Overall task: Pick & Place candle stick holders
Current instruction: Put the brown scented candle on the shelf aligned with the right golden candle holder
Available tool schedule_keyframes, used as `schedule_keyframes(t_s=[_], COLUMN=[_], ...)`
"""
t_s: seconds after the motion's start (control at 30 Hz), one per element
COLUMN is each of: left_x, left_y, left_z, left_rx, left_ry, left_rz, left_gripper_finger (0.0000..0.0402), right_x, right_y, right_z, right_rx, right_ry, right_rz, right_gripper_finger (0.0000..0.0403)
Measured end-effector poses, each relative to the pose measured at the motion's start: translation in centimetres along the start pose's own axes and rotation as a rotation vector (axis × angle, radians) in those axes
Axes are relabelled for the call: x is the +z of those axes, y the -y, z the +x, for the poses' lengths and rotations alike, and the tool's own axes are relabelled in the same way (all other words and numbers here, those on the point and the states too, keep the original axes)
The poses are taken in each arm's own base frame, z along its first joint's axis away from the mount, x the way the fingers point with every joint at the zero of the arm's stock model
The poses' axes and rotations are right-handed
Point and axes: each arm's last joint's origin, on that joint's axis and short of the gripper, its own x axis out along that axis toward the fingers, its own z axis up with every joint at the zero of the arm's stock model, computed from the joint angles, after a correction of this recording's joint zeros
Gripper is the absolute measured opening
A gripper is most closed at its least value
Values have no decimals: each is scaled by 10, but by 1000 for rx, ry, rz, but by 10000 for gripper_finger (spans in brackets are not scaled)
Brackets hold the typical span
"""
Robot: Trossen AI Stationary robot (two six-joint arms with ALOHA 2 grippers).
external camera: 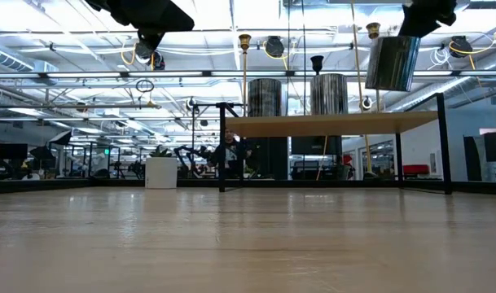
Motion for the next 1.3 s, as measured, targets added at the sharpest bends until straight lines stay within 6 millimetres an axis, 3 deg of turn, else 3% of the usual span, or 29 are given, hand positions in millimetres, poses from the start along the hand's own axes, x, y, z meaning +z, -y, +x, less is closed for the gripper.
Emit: schedule_keyframes(t_s=[0.53,1.3], left_x=[0,-1], left_y=[0,0], left_z=[0,0], left_rx=[0,0], left_ry=[0,-10], left_rz=[1,2], left_gripper_finger=[24,24], right_x=[2,9], right_y=[17,28], right_z=[40,50], right_rx=[-201,-217], right_ry=[-152,-163], right_rz=[107,161], right_gripper_finger=[5,24])
